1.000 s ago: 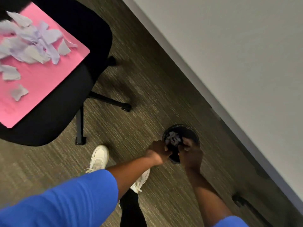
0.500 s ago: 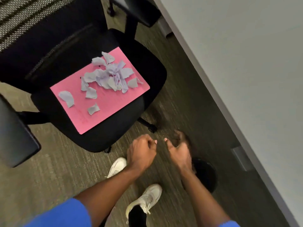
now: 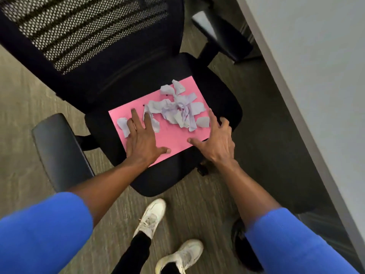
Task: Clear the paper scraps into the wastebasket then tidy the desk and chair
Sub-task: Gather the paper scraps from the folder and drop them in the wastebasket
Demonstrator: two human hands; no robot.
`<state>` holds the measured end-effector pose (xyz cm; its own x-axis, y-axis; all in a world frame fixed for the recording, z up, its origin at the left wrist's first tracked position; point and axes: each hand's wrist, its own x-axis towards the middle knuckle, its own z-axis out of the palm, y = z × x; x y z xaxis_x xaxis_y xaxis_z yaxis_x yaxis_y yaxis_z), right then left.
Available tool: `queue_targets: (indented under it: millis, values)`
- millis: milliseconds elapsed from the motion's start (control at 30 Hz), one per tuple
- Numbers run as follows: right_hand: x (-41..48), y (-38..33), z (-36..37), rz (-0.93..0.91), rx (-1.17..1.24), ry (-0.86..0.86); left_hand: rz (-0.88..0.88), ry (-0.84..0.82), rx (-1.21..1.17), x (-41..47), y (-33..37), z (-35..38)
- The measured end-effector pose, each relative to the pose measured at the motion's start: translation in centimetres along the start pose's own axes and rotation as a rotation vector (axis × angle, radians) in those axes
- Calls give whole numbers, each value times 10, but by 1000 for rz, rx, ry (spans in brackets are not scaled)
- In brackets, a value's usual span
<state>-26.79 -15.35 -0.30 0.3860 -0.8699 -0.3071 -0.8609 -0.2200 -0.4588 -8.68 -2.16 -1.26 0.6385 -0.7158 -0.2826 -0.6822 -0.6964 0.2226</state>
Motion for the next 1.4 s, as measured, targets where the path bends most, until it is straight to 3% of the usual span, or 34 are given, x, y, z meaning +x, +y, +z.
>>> queue_targets:
  millis: [233,467,833,1400]
  values:
    - [49,-46,18,-61,-280,-64,65,12,-117,40,-13,8]
    - [62,-61,36,-109,-346,-31,176,-14,-98,55,-8,5]
    - [48,-64,46,-182,-132,25,144,110,-293,59,-13,17]
    - [19,-66,22,2,231,208,-29,267,-544,41,3,-8]
